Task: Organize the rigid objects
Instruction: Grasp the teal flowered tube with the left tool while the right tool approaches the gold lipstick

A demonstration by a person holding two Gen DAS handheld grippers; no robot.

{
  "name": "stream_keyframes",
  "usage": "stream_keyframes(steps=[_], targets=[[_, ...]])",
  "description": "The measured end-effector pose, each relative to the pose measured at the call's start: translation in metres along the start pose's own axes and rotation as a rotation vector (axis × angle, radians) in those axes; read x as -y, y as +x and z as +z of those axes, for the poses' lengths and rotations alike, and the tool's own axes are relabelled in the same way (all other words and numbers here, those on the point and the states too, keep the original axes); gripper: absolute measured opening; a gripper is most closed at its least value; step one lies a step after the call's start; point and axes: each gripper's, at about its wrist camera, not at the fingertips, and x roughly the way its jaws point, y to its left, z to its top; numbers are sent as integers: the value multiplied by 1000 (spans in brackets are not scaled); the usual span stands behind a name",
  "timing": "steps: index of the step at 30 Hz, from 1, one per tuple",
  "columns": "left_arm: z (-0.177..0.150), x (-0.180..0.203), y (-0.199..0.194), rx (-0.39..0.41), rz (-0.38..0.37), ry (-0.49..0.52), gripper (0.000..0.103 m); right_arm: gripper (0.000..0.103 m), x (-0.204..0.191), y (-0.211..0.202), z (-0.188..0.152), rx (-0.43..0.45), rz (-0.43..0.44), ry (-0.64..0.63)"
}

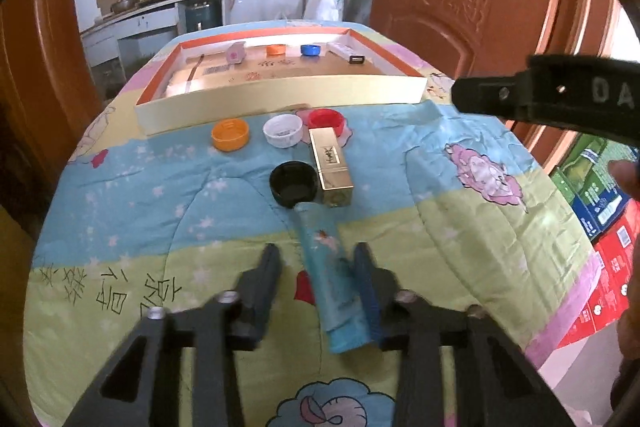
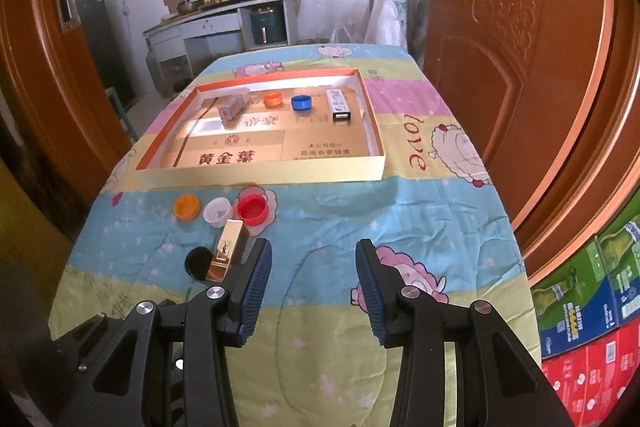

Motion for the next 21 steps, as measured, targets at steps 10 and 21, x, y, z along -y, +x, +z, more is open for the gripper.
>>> stream_keyframes(steps=[10,21], targets=[[0,-25,-20,41,15,-40,23,45,-6,21,-9,-43,96,36],[-1,-55,-32,69,30,-89,23,45,-48,57,0,-46,98,40]])
